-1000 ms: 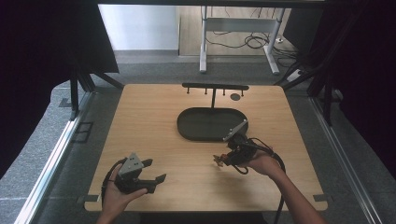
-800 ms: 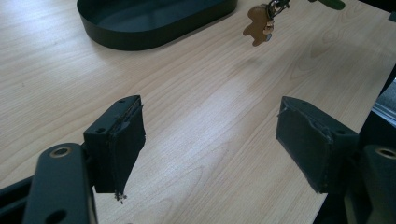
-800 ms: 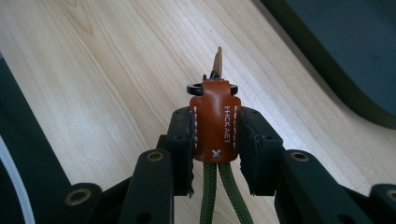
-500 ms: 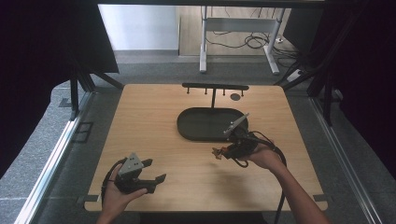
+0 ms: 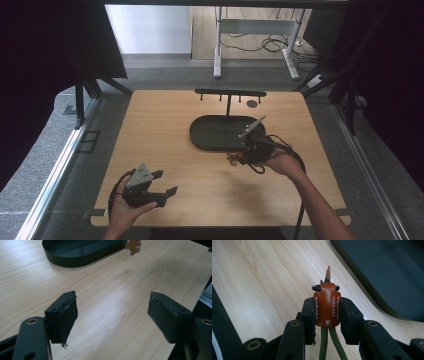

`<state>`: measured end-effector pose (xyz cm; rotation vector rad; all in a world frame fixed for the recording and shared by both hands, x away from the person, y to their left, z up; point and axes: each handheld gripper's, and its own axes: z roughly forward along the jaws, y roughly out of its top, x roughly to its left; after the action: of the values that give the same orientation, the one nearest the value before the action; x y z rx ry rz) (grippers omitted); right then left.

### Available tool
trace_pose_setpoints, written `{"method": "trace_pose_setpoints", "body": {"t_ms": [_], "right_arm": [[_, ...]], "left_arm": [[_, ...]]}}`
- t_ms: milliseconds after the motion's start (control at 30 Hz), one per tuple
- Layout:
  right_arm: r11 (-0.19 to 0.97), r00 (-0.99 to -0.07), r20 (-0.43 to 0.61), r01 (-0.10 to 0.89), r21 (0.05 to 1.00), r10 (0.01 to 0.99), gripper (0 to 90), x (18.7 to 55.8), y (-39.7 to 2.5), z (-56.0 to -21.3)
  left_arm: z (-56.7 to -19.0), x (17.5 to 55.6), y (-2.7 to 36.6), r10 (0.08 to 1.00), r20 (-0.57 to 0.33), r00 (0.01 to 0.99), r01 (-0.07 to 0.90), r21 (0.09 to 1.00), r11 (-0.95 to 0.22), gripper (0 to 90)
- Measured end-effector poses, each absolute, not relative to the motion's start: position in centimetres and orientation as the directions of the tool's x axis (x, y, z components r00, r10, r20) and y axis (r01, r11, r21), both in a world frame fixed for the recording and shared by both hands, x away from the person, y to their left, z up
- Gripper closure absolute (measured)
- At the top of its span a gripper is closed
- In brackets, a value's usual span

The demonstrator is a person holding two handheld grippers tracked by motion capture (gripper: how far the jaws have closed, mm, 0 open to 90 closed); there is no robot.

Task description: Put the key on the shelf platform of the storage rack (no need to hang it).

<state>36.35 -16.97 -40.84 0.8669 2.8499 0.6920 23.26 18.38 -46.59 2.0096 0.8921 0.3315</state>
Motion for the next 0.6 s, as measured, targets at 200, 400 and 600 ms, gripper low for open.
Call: {"method": "trace_pose_setpoints", "body": {"t_ms": [200, 400, 600], "right_arm": [[0.734, -0.833, 0.047, 0.51, 0.447, 0.551, 67.5, 36.9, -17.0, -40.6], [0.731, -0.829, 0.04, 0.514, 0.449, 0.558, 67.5, 37.4, -17.0, -40.4], [0.724, -0.823, 0.04, 0.521, 0.452, 0.567, 67.5, 37.9, -16.9, -40.1]], "left_arm": [[-46.6, 23.3, 18.4, 0.7, -0.103, 0.707, 0.465, 0.813, -0.35, 23.9], [-46.6, 23.3, 18.3, 0.699, -0.103, 0.708, 0.464, 0.814, -0.35, 23.9], [-46.6, 23.3, 18.4, 0.7, -0.105, 0.706, 0.465, 0.814, -0.348, 23.9]]}}
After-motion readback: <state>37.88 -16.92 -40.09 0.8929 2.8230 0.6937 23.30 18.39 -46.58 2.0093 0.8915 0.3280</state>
